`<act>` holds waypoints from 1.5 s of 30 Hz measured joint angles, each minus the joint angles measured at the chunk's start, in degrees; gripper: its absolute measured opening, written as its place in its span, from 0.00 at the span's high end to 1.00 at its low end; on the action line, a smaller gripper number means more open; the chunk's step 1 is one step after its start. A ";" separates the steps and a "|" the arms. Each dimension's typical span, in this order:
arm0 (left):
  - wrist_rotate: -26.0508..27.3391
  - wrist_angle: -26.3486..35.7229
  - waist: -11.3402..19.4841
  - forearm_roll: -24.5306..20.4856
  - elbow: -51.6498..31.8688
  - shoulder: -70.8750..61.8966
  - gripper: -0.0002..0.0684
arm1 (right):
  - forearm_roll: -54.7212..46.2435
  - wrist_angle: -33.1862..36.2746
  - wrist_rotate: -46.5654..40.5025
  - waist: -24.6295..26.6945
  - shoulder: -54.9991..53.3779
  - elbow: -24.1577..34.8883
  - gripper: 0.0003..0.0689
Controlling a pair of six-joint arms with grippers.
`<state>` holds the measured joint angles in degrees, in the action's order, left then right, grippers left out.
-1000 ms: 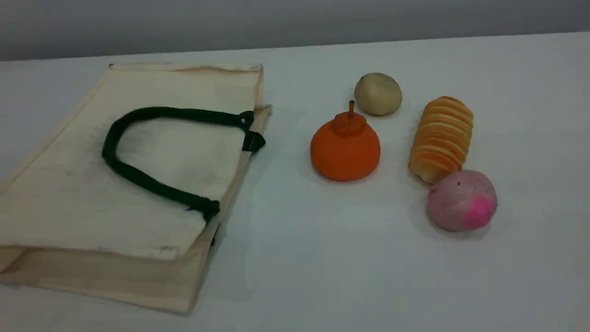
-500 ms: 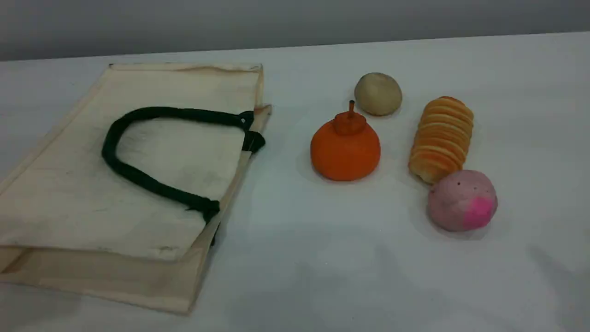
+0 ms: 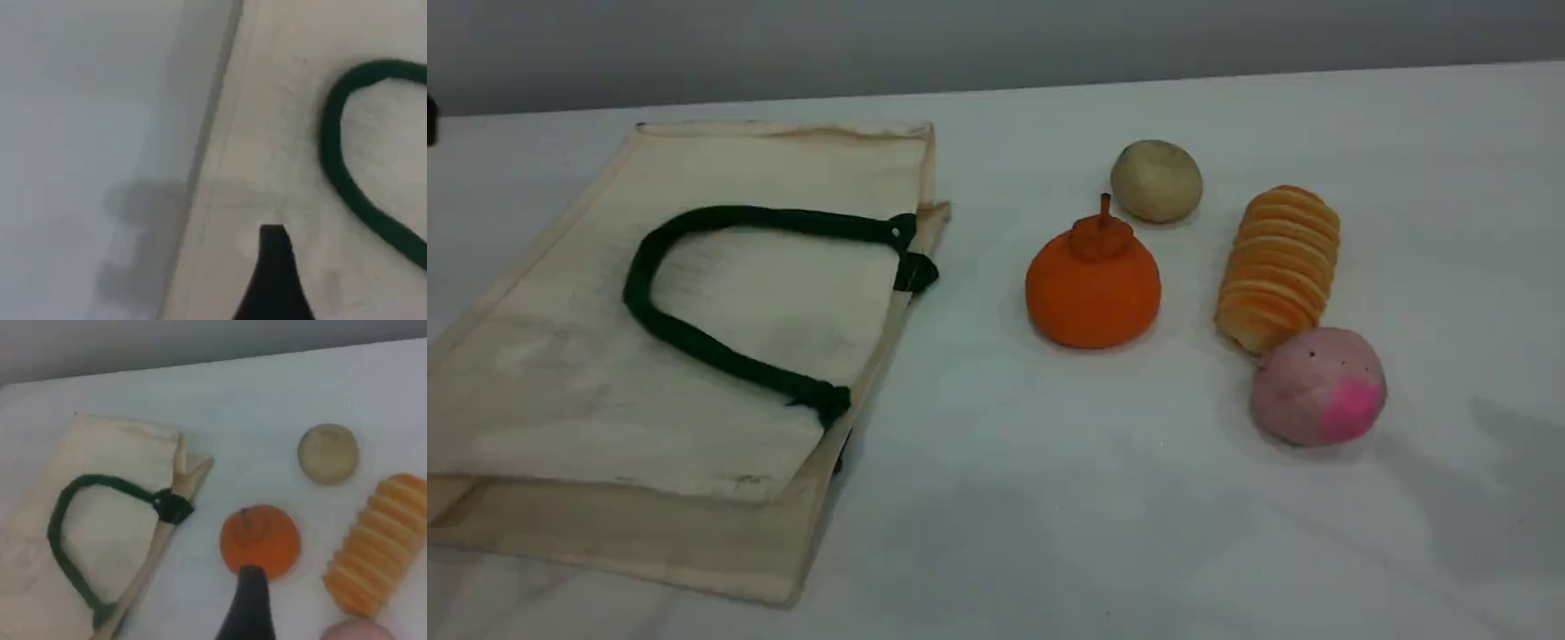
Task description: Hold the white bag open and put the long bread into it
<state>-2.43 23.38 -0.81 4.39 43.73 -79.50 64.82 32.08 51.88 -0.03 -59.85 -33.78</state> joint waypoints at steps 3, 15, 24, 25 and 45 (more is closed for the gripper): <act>-0.01 -0.80 0.00 0.00 1.87 -4.39 0.29 | 2.97 -0.71 3.34 0.00 -2.39 0.00 0.18; 2.43 0.25 0.00 0.07 11.02 -17.71 0.29 | 13.70 -0.97 14.24 0.00 -9.74 -1.72 0.18; 7.79 0.25 -3.45 0.25 14.78 -24.82 0.29 | 14.05 -1.26 15.73 0.00 -14.49 -4.73 0.18; 7.79 0.18 -3.48 0.25 15.32 -25.53 0.29 | 13.99 -1.26 15.78 0.00 -14.79 -4.89 0.18; 7.98 0.55 -5.19 -0.20 21.27 -35.98 0.29 | 14.74 -2.04 16.97 0.00 -15.18 -4.99 0.18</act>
<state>5.55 23.93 -6.00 4.19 65.01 -115.48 79.56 30.05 68.85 -0.03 -75.03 -38.77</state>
